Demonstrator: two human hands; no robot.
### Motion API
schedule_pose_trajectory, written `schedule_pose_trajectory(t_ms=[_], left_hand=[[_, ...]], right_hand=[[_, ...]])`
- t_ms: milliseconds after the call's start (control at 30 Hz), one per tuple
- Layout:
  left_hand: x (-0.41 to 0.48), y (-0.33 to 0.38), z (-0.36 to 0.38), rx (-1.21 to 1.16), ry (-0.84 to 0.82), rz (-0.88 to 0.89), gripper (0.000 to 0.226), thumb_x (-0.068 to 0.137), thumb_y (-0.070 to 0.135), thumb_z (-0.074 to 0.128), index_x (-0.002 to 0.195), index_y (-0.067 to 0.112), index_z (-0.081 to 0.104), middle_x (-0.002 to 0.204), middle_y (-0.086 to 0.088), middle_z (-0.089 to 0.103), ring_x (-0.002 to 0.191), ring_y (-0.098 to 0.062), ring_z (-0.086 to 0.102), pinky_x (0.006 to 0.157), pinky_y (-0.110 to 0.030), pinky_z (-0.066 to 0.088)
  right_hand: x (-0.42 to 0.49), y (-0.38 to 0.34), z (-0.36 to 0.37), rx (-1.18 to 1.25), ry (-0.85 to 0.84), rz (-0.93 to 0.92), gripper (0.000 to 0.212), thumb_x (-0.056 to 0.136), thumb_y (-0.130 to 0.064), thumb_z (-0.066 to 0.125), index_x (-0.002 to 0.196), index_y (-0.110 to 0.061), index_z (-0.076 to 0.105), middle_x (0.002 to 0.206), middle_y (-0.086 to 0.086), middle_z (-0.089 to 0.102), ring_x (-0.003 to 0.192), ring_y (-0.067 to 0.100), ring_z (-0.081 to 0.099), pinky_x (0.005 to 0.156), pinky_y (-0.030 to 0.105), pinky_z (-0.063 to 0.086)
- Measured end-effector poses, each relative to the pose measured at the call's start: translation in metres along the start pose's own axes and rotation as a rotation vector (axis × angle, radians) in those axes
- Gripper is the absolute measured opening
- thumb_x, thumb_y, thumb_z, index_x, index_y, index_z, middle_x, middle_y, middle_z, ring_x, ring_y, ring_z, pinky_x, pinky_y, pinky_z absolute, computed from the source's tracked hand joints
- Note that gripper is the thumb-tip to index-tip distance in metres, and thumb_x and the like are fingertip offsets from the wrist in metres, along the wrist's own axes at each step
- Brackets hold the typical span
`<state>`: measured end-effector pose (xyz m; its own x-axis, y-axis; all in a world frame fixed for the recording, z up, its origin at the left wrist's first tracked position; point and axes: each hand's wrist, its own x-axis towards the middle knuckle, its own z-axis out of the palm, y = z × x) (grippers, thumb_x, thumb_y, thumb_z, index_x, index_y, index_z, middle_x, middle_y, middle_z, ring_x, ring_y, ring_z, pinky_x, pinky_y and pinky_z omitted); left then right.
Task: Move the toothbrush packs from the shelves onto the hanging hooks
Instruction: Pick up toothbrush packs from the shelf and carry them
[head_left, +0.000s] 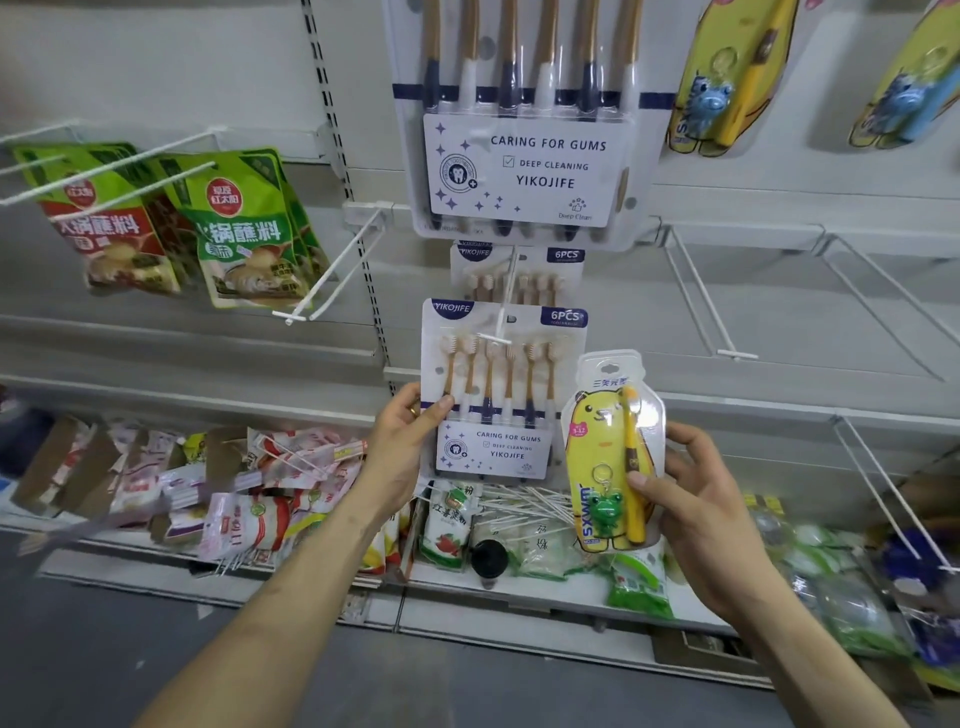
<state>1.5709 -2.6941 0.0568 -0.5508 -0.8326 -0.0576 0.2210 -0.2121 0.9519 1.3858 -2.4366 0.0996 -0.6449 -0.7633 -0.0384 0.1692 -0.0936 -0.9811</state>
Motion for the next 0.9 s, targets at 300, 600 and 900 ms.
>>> schedule_pose_trajectory(t_ms=[300,600,900], left_hand=[[0.069,0.003,0.007,0.191,0.018,0.032,0.034,0.099,0.018,0.069,0.131,0.007,0.065,0.106,-0.002,0.079,0.095,-0.012,0.076,0.079,-0.026,0.062],[0.124,-0.009,0.020,0.198,0.017,0.033,0.013,0.103,0.012,0.063,0.112,0.021,0.068,0.102,0.005,0.078,0.092,-0.008,0.074,0.076,-0.027,0.059],[0.156,-0.007,0.021,0.221,0.055,-0.019,0.021,0.100,0.018,0.070,0.121,0.013,0.071,0.110,-0.002,0.078,0.111,-0.025,0.072,0.102,-0.047,0.057]], right_hand=[[-0.009,0.006,-0.003,0.012,0.056,0.003,0.045,0.090,0.003,0.066,0.129,-0.018,0.057,0.118,0.022,0.072,0.088,0.040,0.070,0.063,0.048,0.053],[-0.026,0.025,-0.003,-0.011,0.083,0.032,0.045,0.092,0.010,0.062,0.129,-0.013,0.053,0.115,0.020,0.075,0.075,0.029,0.072,0.045,0.031,0.048],[-0.022,0.028,0.001,0.006,0.146,0.019,0.045,0.093,0.008,0.064,0.130,-0.016,0.054,0.118,0.019,0.073,0.083,0.049,0.066,0.058,0.053,0.053]])
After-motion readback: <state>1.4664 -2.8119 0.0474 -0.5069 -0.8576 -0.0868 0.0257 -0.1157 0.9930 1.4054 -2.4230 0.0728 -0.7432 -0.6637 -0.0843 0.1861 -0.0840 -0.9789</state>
